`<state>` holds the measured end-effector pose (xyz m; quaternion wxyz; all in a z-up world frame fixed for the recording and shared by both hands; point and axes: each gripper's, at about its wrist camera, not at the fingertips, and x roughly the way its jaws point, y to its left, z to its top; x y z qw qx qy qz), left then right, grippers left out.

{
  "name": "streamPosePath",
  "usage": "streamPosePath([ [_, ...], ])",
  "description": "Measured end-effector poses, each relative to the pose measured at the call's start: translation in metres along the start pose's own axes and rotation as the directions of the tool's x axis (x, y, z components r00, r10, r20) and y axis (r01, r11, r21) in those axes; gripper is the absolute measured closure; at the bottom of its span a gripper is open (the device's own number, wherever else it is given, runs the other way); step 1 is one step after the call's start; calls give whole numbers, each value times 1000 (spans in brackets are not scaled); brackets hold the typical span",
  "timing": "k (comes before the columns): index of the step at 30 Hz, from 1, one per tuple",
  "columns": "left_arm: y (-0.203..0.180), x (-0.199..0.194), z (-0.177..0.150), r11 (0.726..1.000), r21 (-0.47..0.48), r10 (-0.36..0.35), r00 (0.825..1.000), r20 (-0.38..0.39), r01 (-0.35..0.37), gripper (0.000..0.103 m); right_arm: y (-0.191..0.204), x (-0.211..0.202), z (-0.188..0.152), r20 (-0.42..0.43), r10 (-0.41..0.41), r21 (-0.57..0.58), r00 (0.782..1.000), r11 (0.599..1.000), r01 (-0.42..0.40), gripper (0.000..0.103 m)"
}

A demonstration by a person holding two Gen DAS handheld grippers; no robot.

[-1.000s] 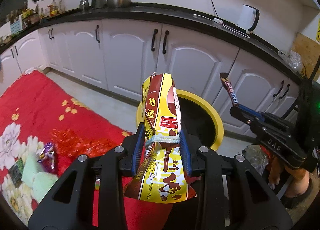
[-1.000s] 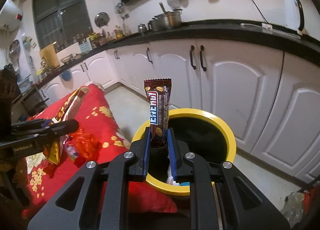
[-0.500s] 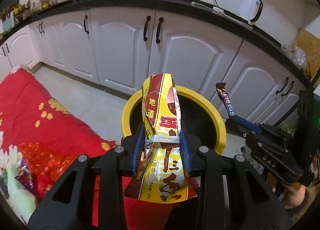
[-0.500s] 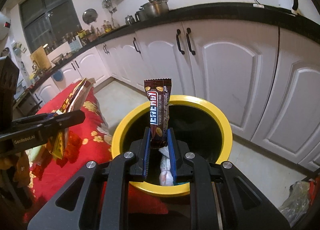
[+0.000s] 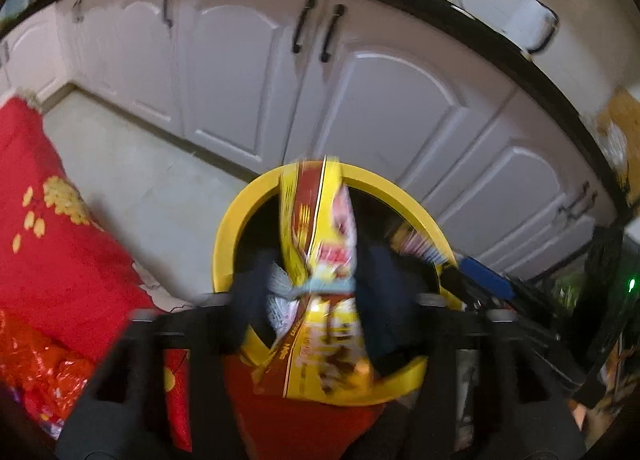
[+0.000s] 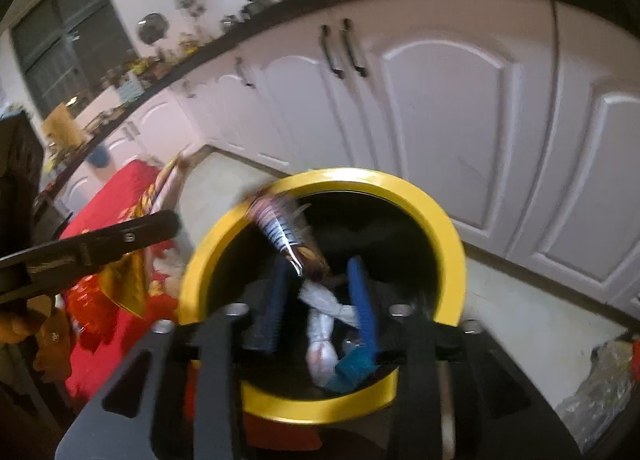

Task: Collect trash
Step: 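Open both tools to drop the candy bar and snack bag into the bin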

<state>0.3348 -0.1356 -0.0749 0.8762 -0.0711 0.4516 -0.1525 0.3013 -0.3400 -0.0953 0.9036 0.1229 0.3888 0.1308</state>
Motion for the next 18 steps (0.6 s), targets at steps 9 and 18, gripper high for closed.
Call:
streamPosePath([
  [9,15,-16,-11,998,-52,45,998,47,-43,16,-16,-21,-12,43,-60,41,997,997,58,42],
  [18,16,-58,-23,996,-60,78,989,124,-71,11,-4,-45,-10,113,-91,41,989,995,87,26],
])
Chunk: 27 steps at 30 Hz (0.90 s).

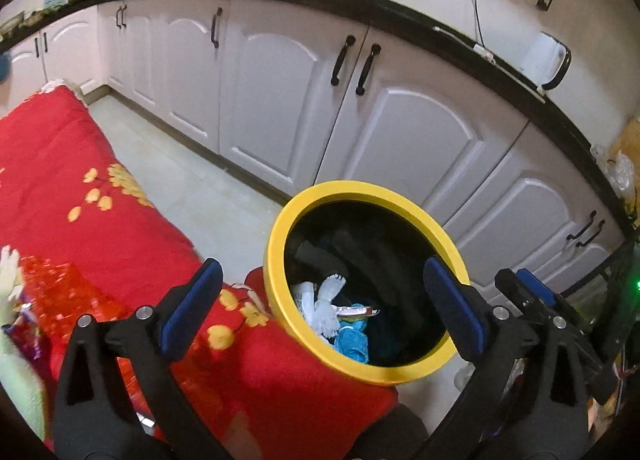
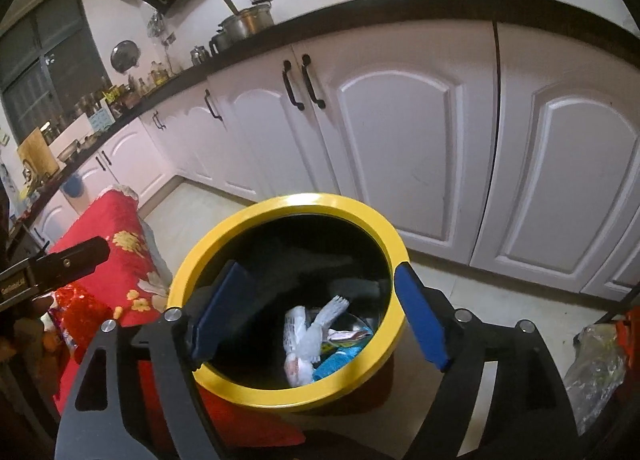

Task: Collect trash
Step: 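Open both tools to drop the candy bar and snack bag into the bin, then move both tools back over the table toward the red bag and dark wrapper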

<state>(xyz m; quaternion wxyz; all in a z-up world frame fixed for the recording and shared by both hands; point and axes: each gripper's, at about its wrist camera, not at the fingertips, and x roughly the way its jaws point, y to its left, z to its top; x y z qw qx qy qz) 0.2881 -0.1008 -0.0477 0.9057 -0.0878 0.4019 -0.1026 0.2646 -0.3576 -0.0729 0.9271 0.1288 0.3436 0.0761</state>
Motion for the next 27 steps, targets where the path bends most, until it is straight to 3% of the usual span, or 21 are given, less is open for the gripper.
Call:
streamPosePath([
  [27,39,-110,-24,998,-53,41,989,145,-33,11,77,-66,7,97,106,-140,990,986,-92,18],
])
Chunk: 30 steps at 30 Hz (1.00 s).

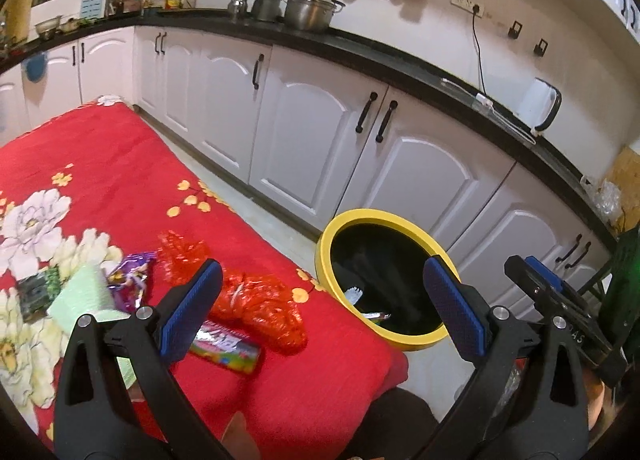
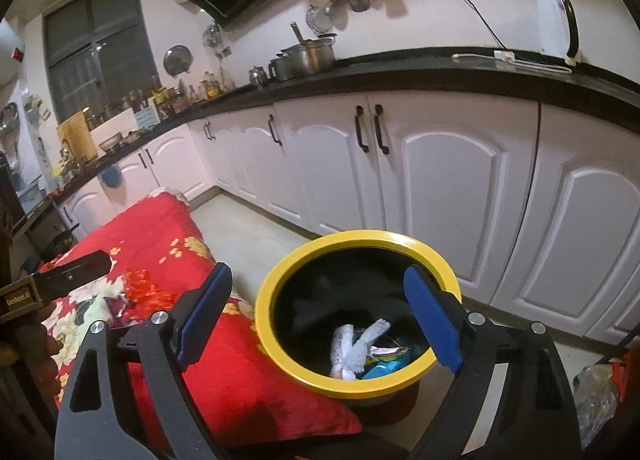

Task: Collect trash
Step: 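Move both tools back over the table toward the red bag and dark wrapper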

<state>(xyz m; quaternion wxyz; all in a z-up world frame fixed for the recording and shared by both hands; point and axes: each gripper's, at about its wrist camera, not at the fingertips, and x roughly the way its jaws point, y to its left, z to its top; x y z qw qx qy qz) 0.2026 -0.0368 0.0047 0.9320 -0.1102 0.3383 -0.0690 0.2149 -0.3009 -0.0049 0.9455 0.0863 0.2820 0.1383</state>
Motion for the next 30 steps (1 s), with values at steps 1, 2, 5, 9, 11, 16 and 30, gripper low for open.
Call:
streamPosePath([
  [1,2,-4,-1,1000,-2,3,1000,7,-3,11,2,-1,1,3,4,-5,1000,1000,-4,18],
  [2,3,-7,-1,1000,-3,6,1000,10,-6,11,6,-3,2,7,8,-13,1000,1000,-8,17],
  [5,11,-17,-4,1000,-16,12,1000,19,-12,11,14,-8,2,12,17,-30,1000,999,-17,17],
  [9,23,-28,-7,999,-35,28,999,28,-27,11,25,-14,2,19,33,-50,999,998,-32,16],
  [11,29,-33,-7,998,-45,34,999,33,-33,11,31,-16,2,21,45,-61,999,997,-44,16],
  [16,44,-48,-6,997,-70,47,997,53,-43,11,43,-20,1,20,67,-86,998,994,-65,16],
  [30,86,-83,-3,988,-124,109,989,103,-96,11,85,-29,-7,-3,137,-162,991,977,-135,16],
])
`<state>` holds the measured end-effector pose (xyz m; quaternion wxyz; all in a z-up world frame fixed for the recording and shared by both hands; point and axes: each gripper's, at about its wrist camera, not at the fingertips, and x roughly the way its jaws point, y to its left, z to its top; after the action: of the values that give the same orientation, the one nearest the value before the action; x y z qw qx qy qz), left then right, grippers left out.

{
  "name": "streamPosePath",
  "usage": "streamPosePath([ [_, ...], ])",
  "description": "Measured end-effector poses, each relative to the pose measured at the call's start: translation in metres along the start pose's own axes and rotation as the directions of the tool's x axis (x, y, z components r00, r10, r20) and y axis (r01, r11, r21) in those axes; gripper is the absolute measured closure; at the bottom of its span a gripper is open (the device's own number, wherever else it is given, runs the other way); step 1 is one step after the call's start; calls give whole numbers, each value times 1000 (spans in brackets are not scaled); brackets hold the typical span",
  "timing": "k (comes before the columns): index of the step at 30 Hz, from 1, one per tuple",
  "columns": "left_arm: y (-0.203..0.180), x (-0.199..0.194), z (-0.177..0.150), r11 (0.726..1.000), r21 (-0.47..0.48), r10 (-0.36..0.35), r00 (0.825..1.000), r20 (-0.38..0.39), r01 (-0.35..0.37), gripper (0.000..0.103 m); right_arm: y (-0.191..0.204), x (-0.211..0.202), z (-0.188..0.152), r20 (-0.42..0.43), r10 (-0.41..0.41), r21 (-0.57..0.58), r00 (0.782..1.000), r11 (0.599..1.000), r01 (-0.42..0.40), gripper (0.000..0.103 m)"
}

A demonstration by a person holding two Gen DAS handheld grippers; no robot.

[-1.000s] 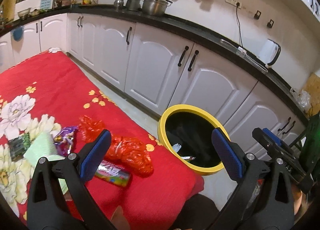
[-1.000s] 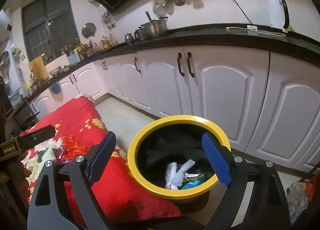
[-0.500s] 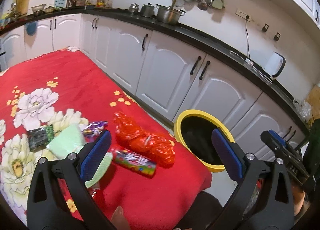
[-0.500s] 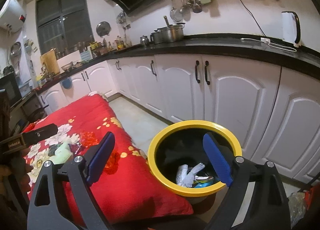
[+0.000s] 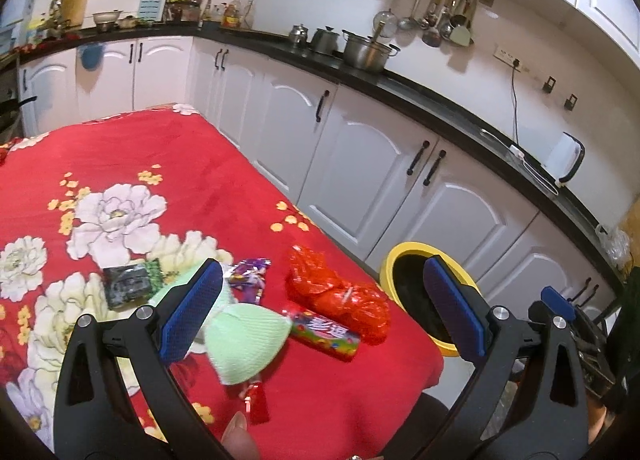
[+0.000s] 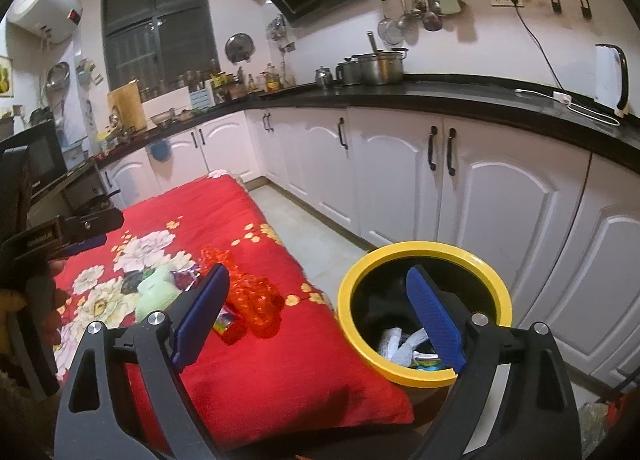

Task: Collect trash
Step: 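Move both tools back over the table toward the red bag and dark wrapper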

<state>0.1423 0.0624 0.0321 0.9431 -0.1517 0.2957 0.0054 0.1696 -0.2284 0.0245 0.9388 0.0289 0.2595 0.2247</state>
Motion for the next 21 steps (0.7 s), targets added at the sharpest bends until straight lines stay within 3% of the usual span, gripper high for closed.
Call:
streamPosePath([
  [18,72,-14,-8,991,-56,125,992,-7,-125,11,48,17,-10,-61,63,-101,996,992,-69,16],
  [21,91,-11,-9,981,-76,175,984,-13,-176,11,53,27,-12,-82,65,-117,994,990,-74,16],
])
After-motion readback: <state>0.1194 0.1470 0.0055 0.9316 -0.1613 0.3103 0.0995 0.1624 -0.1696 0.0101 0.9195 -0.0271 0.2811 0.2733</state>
